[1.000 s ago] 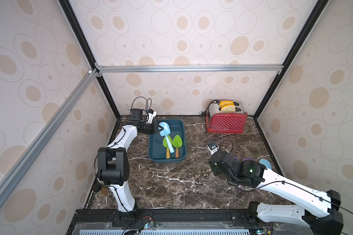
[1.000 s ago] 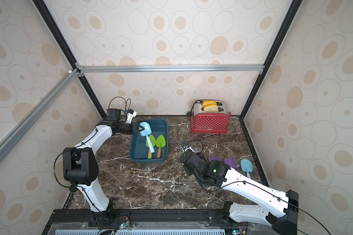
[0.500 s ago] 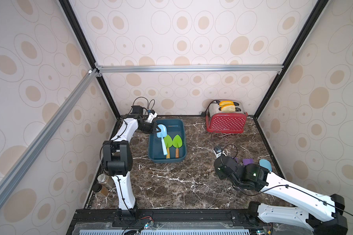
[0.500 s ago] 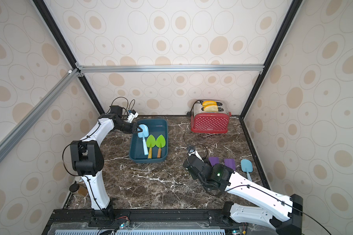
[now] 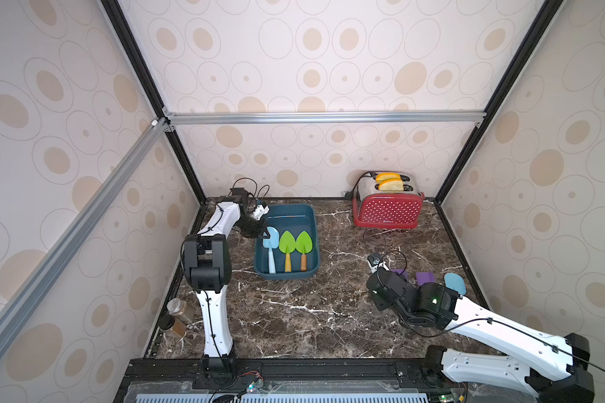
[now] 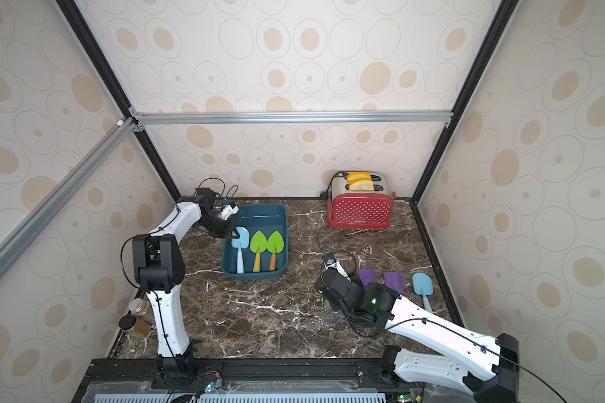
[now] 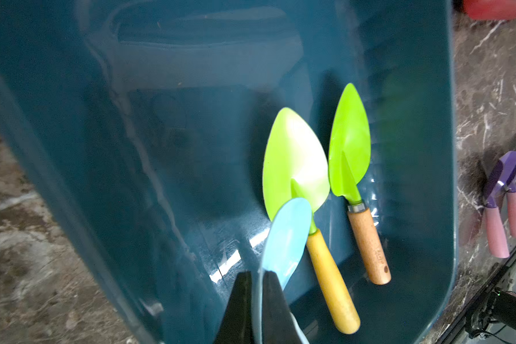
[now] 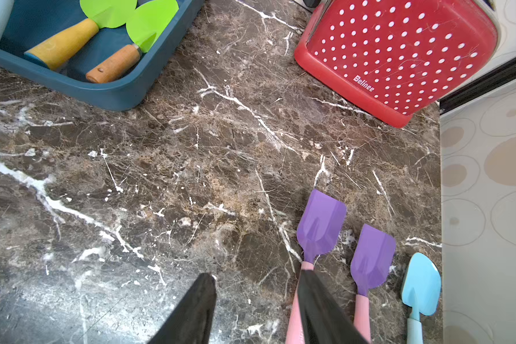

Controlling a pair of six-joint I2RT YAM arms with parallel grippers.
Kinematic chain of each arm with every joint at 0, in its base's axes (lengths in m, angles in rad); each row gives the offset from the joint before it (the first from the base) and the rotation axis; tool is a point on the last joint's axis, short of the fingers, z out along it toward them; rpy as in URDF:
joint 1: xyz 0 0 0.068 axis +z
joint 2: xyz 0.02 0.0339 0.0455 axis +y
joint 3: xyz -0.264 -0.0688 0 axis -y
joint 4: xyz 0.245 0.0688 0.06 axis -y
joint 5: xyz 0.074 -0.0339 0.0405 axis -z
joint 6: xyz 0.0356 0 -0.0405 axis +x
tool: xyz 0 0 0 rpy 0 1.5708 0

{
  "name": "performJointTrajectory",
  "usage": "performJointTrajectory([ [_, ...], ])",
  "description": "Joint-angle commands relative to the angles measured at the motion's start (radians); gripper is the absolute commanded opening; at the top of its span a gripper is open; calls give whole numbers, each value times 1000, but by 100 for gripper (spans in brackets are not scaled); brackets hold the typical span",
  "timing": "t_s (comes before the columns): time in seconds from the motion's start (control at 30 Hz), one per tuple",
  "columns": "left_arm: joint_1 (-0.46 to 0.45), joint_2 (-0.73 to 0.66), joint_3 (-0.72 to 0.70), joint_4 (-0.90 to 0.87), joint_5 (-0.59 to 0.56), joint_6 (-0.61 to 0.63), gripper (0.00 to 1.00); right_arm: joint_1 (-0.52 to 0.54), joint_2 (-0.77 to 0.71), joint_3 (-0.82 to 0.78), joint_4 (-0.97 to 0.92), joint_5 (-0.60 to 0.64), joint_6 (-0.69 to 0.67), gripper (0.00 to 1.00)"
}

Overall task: Put the shovel into the storage box
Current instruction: Place the shovel in the storage box.

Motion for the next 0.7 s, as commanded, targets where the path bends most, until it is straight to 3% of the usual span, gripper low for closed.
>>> performJointTrajectory([
  [0.0, -2, 47, 37, -48, -12, 30, 0, -8, -6, -12, 5, 5, 4, 51],
  [0.27, -1, 118, 52, -65, -48, 30, 0, -12, 10, -13, 12, 0, 1, 52],
  [0.67, -1, 136, 66, -75, -108, 4, 28, -13, 2, -26, 11, -4, 16, 52],
])
